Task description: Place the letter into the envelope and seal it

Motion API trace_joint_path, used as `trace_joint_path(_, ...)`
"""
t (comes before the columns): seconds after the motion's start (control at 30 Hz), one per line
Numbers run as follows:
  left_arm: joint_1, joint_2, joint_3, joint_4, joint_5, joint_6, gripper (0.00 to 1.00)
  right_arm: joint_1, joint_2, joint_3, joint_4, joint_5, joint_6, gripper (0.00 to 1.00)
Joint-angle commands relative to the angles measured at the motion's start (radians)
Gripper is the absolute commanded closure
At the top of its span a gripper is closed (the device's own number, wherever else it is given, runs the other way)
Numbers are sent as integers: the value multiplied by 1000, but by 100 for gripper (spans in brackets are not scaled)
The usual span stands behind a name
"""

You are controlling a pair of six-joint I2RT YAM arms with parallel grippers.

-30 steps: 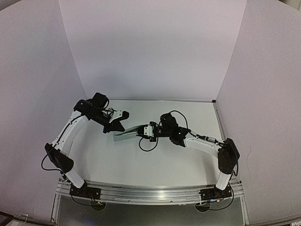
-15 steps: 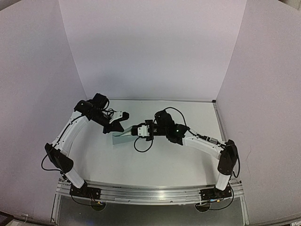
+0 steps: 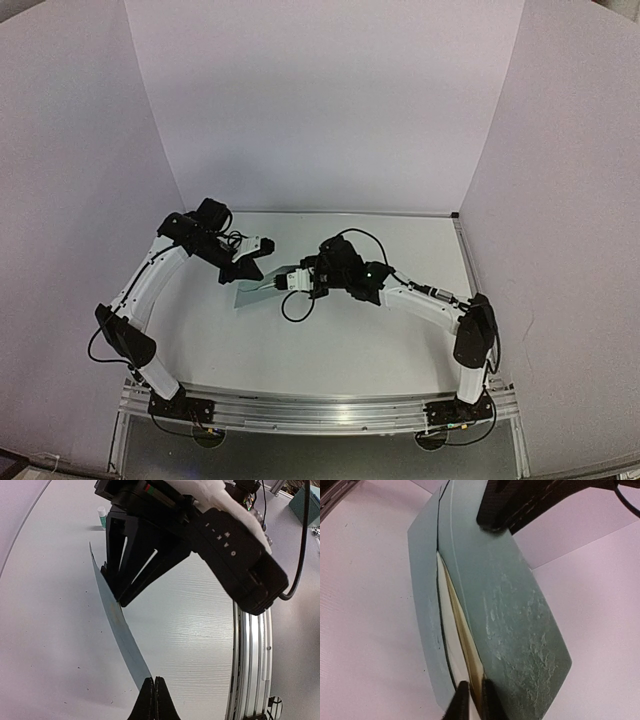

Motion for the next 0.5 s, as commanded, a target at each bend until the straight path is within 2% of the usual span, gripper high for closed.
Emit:
trace_joint_path(0.0, 1, -35, 34, -4, 34, -1, 100, 6, 15, 33, -40, 37, -22, 100)
trace_joint_path(0.13, 1, -33, 71, -30, 56, 18, 100, -3, 18, 37, -38, 51, 39, 100)
trace_joint_path(0.33, 5, -41, 107, -89, 101, 47, 100, -42, -19, -5, -13, -69, 147, 100)
trace_joint_path(0.47, 14, -40, 113, -90, 130, 47, 100, -54, -57, -87, 123, -157, 193, 100)
